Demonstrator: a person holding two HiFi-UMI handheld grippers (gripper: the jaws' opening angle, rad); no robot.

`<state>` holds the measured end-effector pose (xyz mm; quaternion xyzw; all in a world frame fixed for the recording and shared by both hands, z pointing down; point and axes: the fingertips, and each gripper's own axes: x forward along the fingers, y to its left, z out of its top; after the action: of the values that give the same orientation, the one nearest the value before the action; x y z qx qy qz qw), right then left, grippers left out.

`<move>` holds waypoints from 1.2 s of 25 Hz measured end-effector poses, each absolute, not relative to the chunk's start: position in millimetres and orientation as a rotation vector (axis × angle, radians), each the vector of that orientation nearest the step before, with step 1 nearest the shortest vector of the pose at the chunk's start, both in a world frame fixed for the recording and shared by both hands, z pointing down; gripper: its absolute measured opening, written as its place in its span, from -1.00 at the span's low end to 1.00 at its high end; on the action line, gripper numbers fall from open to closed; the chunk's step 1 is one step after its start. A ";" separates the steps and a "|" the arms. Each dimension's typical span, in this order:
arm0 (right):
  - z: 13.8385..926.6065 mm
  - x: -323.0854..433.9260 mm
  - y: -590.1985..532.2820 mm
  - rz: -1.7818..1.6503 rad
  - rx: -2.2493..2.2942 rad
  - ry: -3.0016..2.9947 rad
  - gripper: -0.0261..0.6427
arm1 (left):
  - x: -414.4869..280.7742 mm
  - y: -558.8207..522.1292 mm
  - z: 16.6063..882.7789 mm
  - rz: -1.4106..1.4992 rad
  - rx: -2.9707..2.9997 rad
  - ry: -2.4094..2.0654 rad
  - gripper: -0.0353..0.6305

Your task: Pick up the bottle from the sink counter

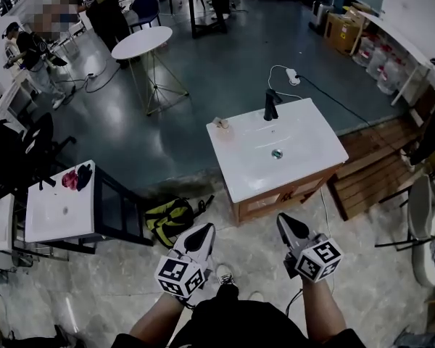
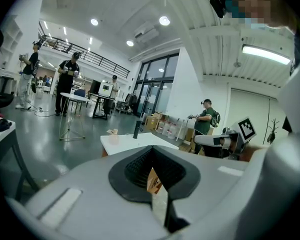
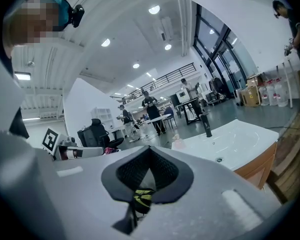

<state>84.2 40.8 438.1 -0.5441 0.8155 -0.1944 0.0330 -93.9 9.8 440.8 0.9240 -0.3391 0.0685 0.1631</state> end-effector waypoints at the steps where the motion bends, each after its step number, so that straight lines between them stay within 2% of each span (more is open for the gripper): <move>1: 439.5 81.6 33.6 -0.597 -1.673 2.510 -0.92 | -96.2 2.6 441.0 0.196 2.638 -0.964 -0.88; 16: 440.3 48.0 -39.8 -0.543 -1.692 2.489 -0.92 | -111.8 -70.7 442.9 0.208 2.687 -0.878 -0.88; 30: 423.0 14.1 -80.2 -0.432 -1.668 2.571 -0.91 | -130.1 -85.3 438.1 0.149 2.697 -0.872 -0.88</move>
<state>14.1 -80.2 423.0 -0.5388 0.8305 -0.1395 0.0233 -130.1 -85.3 438.1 0.9393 -0.3037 0.0520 0.1513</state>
